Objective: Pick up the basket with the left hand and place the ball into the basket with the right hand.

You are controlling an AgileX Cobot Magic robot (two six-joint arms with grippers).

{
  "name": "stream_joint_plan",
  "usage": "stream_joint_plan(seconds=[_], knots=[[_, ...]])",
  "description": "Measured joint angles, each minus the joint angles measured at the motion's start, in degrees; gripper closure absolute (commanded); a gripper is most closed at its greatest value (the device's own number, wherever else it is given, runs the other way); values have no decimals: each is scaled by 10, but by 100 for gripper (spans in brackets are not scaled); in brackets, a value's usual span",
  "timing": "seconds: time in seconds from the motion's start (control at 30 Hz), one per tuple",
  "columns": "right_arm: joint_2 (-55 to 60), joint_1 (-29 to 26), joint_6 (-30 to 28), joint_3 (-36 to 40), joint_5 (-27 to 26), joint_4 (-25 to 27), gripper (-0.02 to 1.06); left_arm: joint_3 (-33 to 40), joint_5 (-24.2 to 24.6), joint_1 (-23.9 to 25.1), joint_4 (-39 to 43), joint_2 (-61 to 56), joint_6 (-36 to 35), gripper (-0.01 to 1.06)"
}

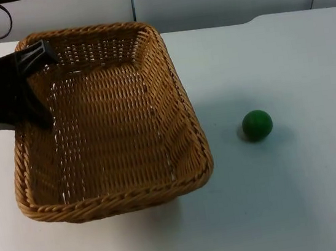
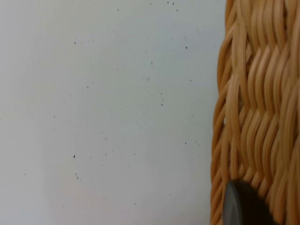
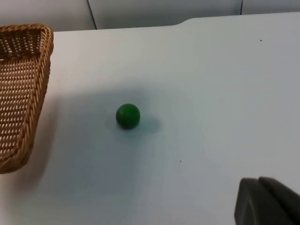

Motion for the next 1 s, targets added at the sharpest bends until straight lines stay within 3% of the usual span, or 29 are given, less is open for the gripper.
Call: stream_joint_plan(seconds=[1.0], knots=[[0, 0, 0, 0, 0, 0, 105, 0, 0, 0, -1, 0, 1, 105]])
